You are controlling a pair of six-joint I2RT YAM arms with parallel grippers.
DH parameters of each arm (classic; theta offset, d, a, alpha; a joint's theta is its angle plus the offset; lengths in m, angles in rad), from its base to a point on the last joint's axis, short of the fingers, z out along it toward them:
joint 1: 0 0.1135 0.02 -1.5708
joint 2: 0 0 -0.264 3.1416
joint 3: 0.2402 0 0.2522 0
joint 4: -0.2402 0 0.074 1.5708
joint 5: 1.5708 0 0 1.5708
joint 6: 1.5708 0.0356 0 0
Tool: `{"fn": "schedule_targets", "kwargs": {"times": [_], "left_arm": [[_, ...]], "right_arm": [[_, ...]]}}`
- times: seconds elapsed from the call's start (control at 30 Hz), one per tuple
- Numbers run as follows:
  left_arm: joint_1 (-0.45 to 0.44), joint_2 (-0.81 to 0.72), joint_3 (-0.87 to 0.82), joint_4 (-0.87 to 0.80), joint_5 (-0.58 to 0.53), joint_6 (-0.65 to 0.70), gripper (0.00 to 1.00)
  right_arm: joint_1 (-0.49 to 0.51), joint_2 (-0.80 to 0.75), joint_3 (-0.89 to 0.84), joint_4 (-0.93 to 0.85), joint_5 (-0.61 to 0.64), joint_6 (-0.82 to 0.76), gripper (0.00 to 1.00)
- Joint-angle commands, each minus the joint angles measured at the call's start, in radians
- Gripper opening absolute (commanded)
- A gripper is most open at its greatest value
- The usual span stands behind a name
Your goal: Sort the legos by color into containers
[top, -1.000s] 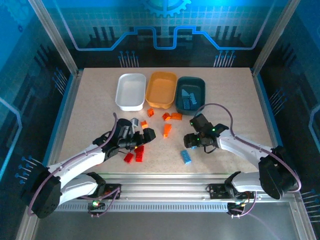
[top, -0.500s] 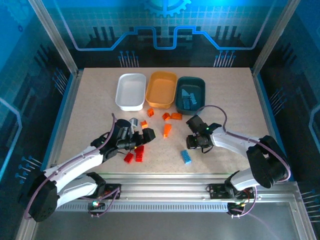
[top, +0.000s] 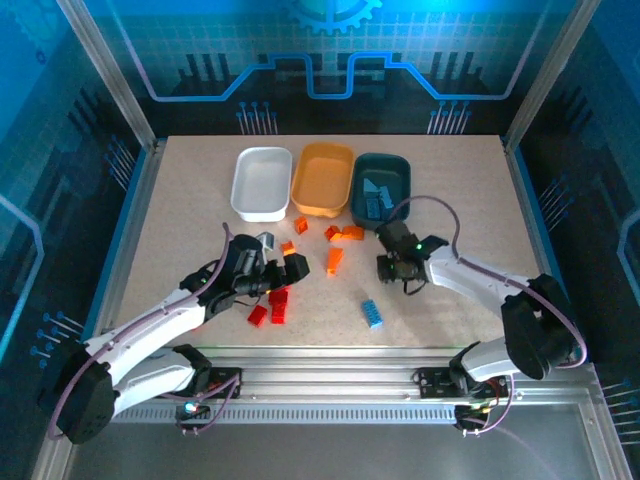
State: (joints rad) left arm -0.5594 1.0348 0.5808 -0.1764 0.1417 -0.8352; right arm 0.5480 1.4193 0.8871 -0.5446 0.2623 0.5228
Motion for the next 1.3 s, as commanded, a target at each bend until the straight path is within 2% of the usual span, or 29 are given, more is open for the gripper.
{"fn": "schedule_targets", "kwargs": {"times": [0.0,0.1,0.27,0.47,0.73,0.83,0.97,1.13,1.27], "left_arm": [[0.046,-0.018,0.057,-0.061,-0.03,0.046,0.99],[0.121,-0.017,0.065,-0.076,-0.006,0.046,0.99],[0.222,-0.003,0.08,-0.086,0.047,0.045,0.99],[0.251,0.07,0.137,-0.105,0.091,0.076,0.99],[0.257,0.094,0.16,-0.092,0.105,0.09,0.99],[0.257,0.107,0.161,-0.079,0.115,0.086,0.99],[0.256,0.127,0.172,-0.066,0.152,0.079,0.99],[0.256,0.108,0.178,-0.077,0.165,0.072,0.99],[0.244,0.063,0.142,-0.053,0.171,0.047,0.99]], "right_arm": [[-0.082,0.043,0.149,0.041,0.037,-0.072,0.28],[-0.154,0.162,0.282,0.073,0.01,-0.117,0.28],[-0.216,0.42,0.553,0.041,-0.022,-0.179,0.29],[-0.245,0.687,0.869,-0.049,-0.03,-0.218,0.3],[-0.268,0.851,1.082,-0.137,-0.054,-0.261,0.36],[-0.266,0.85,1.089,-0.14,-0.071,-0.268,0.5],[-0.257,0.775,1.049,-0.124,-0.064,-0.272,0.61],[-0.226,0.596,0.922,-0.088,-0.028,-0.265,0.62],[-0.157,0.368,0.678,-0.02,0.038,-0.24,0.62]]}}
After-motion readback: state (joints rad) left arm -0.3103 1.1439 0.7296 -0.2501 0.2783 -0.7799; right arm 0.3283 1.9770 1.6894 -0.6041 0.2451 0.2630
